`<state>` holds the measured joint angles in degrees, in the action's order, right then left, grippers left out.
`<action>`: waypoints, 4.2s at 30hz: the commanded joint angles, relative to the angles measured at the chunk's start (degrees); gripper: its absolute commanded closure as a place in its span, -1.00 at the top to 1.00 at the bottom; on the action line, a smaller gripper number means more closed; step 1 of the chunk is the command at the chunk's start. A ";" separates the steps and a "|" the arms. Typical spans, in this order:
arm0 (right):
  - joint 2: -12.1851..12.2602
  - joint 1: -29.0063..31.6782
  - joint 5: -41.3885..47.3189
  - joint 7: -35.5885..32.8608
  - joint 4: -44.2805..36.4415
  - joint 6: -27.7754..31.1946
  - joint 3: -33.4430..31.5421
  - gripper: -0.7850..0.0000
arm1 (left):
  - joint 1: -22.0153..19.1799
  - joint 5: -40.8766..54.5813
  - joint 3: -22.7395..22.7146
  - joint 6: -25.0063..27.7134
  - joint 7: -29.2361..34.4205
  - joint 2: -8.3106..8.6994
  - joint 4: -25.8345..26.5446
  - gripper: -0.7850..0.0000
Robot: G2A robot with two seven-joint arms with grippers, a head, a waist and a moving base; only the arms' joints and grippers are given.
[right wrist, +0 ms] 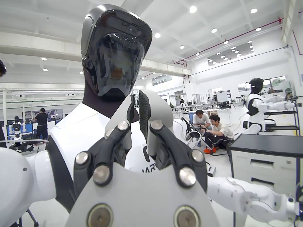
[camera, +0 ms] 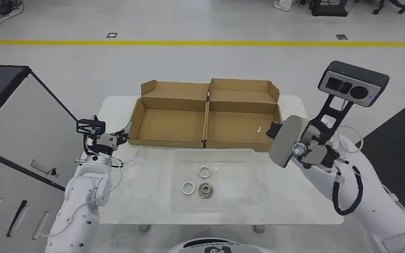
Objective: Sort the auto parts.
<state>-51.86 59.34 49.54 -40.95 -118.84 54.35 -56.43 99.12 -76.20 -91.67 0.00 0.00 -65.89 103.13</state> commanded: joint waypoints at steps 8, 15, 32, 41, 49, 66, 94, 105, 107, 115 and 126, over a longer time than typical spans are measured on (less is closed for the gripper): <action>-0.41 1.49 -7.92 0.43 -1.19 -7.86 -2.62 -1.00 | 0.00 0.00 0.00 0.00 0.00 0.00 0.00 1.00; -1.08 3.37 -8.01 2.70 -2.52 -7.84 -3.66 -1.00 | 0.00 0.00 0.00 0.00 0.00 0.00 0.00 1.00; -3.25 5.51 -4.36 4.01 -3.25 -3.96 -3.84 -1.00 | 0.00 0.00 0.00 0.00 0.00 0.00 0.00 1.00; -3.76 5.06 -8.74 0.54 -2.80 -8.25 -4.90 -1.00 | 0.00 0.00 0.00 0.00 0.00 0.00 0.00 1.00; -4.30 5.73 -8.50 -0.21 -2.93 -8.30 -5.79 -1.00 | 0.00 0.00 0.00 0.00 0.00 0.00 0.00 1.00; -5.15 6.57 -3.30 -2.80 -3.69 -3.65 -6.40 -1.00 | 0.00 0.00 0.00 0.00 0.00 0.00 0.00 1.00; -5.10 7.06 -4.98 -2.41 -2.47 -6.05 -9.86 -1.00 | 0.00 0.00 0.00 0.00 0.00 0.00 0.00 1.00; -2.54 6.09 -19.96 -12.77 1.85 -30.41 -25.14 -1.00 | 0.00 0.00 0.00 0.00 0.00 0.00 0.00 1.00; -2.10 5.34 -24.42 -14.74 2.63 -35.24 -26.71 -1.00 | 0.00 0.00 0.00 0.00 0.00 0.00 0.00 1.00; -0.23 1.80 -47.61 -25.08 3.06 -44.46 -30.43 -1.00 | 0.00 0.00 0.00 0.00 0.00 0.00 0.00 1.00; 1.07 -6.86 -72.60 -36.40 4.76 -42.86 -23.25 -1.00 | 0.00 0.00 0.00 0.00 0.00 0.00 0.00 1.00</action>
<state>-50.75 53.62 -21.56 -77.04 -114.63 11.27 -81.01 99.12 -76.20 -91.67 0.00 0.00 -65.89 103.13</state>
